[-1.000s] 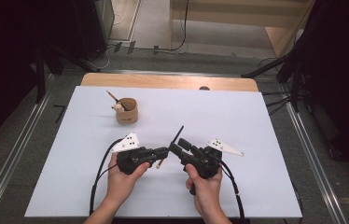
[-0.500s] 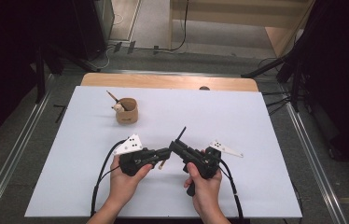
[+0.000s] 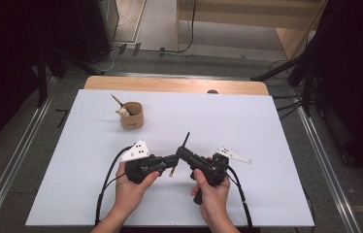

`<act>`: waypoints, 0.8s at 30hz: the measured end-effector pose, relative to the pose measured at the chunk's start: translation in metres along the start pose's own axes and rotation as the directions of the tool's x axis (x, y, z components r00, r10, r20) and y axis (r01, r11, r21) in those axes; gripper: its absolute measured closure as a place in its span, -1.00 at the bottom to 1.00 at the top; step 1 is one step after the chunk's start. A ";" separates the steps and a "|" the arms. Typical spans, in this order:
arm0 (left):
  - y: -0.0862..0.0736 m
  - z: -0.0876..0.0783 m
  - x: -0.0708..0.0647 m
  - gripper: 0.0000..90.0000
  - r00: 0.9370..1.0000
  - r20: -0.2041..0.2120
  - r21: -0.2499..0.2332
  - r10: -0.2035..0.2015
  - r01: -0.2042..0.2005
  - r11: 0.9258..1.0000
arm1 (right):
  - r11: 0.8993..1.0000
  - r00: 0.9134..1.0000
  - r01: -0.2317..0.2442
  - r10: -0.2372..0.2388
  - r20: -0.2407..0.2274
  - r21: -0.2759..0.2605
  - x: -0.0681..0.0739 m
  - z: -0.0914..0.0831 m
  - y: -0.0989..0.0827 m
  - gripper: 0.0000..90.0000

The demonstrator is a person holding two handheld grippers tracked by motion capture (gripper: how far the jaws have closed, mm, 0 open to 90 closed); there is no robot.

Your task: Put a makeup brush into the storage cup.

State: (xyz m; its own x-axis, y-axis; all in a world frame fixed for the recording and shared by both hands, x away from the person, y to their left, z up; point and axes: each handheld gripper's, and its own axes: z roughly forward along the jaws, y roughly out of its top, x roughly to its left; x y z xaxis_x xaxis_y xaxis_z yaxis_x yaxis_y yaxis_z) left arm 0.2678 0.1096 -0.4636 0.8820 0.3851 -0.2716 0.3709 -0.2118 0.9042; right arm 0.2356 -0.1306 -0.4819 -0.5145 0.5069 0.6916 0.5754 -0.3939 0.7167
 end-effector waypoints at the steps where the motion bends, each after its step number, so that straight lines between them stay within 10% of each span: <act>1: 0.000 0.000 0.000 0.87 1.000 0.002 0.000 0.001 -0.001 1.000 | 1.000 1.000 0.006 -0.006 0.005 -0.004 -0.001 0.000 0.000 0.90; 17: 0.003 -0.008 0.007 0.57 1.000 0.007 0.002 -0.009 0.009 1.000 | 0.989 0.985 0.147 -0.146 0.095 -0.002 0.002 -0.005 0.004 0.90; 20: 0.005 -0.012 0.010 0.50 1.000 -0.004 -0.006 -0.007 0.007 1.000 | 0.979 0.970 0.206 -0.204 0.134 0.004 0.005 -0.007 0.006 0.90; 24: 0.009 -0.019 0.013 0.46 1.000 -0.023 -0.013 -0.009 0.008 1.000 | 0.942 0.924 0.334 -0.335 0.186 0.034 0.015 -0.007 0.008 0.90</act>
State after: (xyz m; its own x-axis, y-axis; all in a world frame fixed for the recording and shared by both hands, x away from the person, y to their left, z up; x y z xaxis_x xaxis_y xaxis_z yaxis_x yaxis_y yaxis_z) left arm 0.2768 0.1297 -0.4529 0.8718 0.4076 -0.2716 0.3743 -0.1967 0.9062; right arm 0.2278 -0.1320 -0.4656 -0.5496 0.7427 0.3826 0.3918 -0.1753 0.9032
